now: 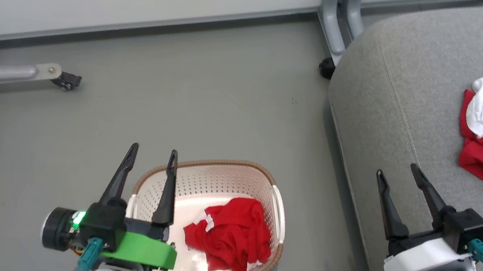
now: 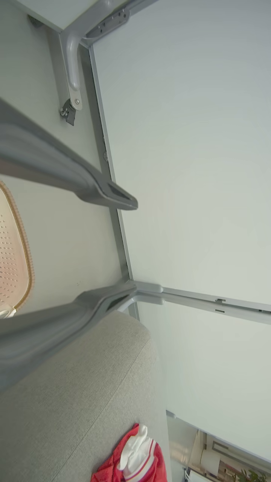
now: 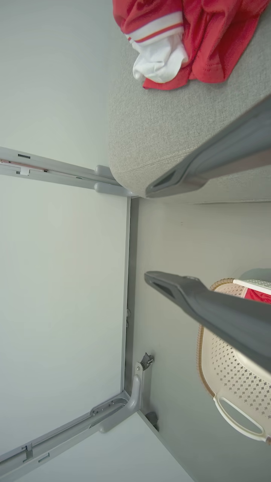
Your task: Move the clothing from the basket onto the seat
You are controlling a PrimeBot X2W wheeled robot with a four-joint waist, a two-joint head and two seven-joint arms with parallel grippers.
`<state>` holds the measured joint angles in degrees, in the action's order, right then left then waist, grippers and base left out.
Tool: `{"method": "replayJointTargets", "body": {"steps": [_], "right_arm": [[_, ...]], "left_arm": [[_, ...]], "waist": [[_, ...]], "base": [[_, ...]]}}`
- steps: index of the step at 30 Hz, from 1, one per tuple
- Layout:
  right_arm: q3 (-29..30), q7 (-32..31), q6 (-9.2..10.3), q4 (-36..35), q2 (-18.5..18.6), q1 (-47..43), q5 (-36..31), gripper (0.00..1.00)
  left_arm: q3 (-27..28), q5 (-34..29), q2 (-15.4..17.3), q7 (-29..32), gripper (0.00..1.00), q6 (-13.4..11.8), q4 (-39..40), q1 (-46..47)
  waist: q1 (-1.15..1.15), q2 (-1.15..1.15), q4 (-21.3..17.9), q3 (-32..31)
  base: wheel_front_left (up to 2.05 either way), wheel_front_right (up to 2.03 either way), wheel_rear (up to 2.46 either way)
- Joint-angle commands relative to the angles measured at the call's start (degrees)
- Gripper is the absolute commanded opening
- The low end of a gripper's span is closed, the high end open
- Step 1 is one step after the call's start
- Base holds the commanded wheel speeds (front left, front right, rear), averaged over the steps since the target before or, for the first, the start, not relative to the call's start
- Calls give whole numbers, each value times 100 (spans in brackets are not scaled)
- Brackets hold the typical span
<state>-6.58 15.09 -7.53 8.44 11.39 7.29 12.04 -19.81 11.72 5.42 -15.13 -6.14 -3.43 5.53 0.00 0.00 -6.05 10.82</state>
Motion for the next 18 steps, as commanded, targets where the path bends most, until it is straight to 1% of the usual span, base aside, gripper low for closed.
{"method": "replayJointTargets", "body": {"steps": [1, 3, 8, 12, 18], "right_arm": [[0, 10, 8, -45, -22, -191, -24, 100], [7, 10, 8, -164, -40, -276, -60, 100], [73, 10, 8, -440, -156, -587, -158, 100], [131, 10, 8, -584, -271, -855, -209, 100], [237, 10, 8, -712, -407, -1337, -242, 100]], "left_arm": [[139, -121, -23, -2, 100, -33, 82, -229], [399, -214, -55, -2, 100, -6, 233, -415], [804, -394, -120, -2, 100, 304, 597, -823], [1059, -403, -183, -2, 100, 490, 728, -1211], [1264, -500, -238, -2, 100, 601, 712, -1706]], "waist": [[0, 0, 624, -905], [0, 0, 640, -975], [0, 0, 627, -1108], [0, 0, 555, -1230], [0, 0, 453, -1364]], "base": [[0, 0, 0], [0, 0, 0], [0, 0, 0], [0, 0, 0], [0, 0, 0]]}}
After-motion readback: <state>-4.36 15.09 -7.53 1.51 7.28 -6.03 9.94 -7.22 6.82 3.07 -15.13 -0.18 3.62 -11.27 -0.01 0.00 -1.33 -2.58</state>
